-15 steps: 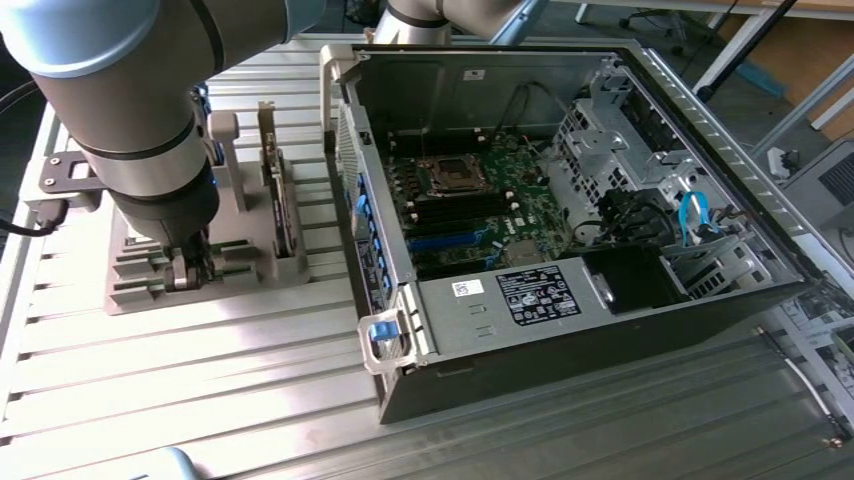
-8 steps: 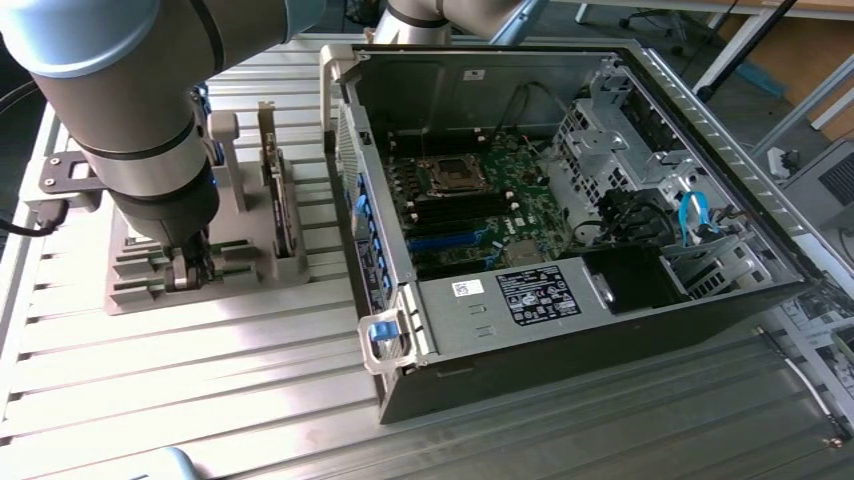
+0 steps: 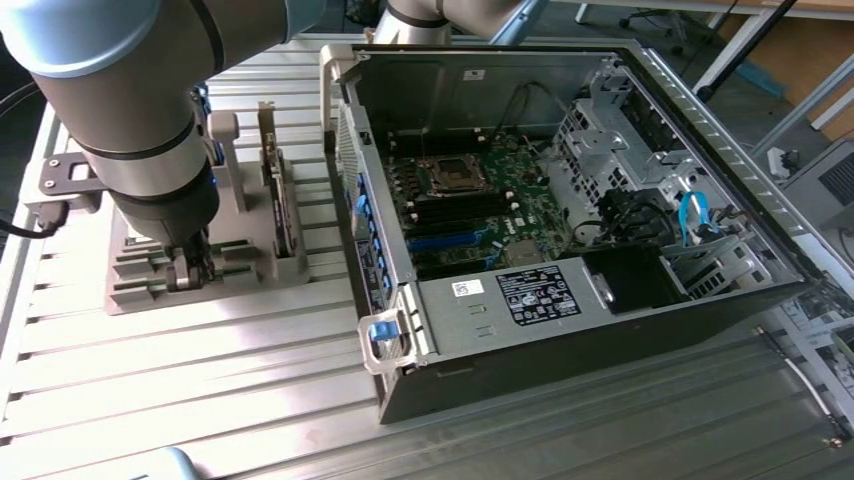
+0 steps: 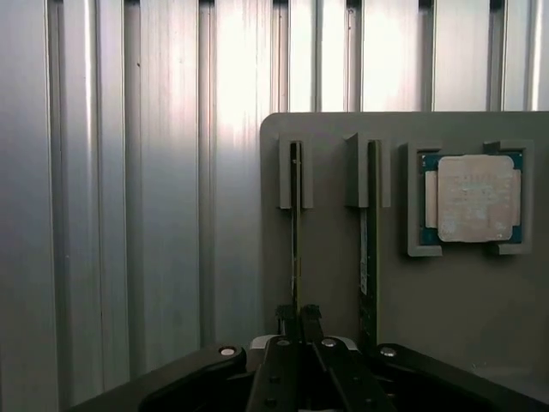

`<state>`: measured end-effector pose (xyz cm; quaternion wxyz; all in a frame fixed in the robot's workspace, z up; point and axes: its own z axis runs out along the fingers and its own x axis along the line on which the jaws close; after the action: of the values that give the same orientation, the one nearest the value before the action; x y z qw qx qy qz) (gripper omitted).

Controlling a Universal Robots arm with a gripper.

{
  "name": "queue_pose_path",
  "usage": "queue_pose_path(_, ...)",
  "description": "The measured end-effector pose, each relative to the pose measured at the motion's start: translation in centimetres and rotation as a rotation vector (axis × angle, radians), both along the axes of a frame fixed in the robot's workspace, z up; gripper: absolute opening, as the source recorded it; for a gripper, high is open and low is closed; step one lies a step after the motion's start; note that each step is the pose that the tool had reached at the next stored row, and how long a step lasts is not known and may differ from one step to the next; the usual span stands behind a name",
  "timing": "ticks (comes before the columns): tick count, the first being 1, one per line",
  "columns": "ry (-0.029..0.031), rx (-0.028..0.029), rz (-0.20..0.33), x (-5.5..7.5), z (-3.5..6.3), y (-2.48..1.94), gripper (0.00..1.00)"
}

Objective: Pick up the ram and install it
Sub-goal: 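Pick up the ram and move it above insertion slot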

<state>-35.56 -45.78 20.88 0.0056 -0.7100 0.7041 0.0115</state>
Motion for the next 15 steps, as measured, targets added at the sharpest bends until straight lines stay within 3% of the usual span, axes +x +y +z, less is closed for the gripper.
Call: queue_pose_path(15, 0.0000, 0.0000, 0.009, 0.00, 0.25, 0.00, 0.12)
